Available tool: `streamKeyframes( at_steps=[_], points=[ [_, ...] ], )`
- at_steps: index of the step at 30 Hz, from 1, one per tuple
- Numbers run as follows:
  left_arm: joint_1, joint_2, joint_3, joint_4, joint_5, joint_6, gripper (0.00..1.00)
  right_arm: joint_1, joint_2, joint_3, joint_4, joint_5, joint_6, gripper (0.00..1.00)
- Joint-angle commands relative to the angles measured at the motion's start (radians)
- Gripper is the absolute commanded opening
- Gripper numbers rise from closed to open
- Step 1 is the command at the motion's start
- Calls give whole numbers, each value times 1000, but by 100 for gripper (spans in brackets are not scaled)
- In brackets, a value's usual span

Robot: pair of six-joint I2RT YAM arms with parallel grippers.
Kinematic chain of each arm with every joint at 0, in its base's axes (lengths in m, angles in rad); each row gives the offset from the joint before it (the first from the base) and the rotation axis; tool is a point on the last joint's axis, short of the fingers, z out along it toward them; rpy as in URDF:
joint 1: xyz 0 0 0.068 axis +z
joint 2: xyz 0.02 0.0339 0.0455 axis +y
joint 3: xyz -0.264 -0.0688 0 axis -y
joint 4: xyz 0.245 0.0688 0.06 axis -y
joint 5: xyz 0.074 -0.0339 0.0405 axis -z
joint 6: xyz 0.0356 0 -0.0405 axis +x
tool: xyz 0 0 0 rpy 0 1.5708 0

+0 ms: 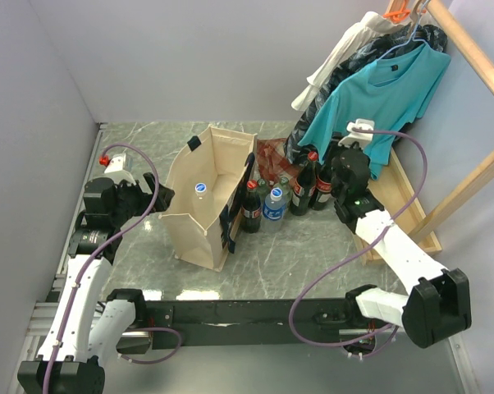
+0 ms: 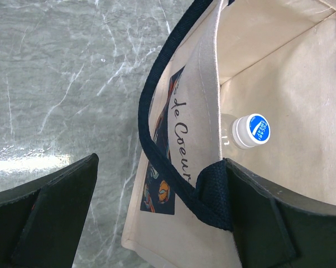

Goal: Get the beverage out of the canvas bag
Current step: Place the drink at the center of the board.

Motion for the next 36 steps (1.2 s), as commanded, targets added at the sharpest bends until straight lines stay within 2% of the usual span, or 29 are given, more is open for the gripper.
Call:
streamKeyframes(
  at_steps=[1, 13, 20, 30, 36],
  points=[
    [-3, -6, 14, 8, -3, 11, 96, -6, -58, 34, 119, -7, 26, 46],
    [-4, -11, 14, 6, -2, 9, 96, -4, -92, 57, 60, -34, 30, 49],
    [-3, -9, 13, 9, 4, 9, 96, 40, -144, 172, -113, -50, -60, 54],
    [-3, -15, 14, 9, 4, 9, 96, 57, -138, 394, -409, -284, -63, 60],
    [-3, -15, 14, 9, 9, 9, 97, 80, -84, 554, -579, -421, 2, 63]
  ],
)
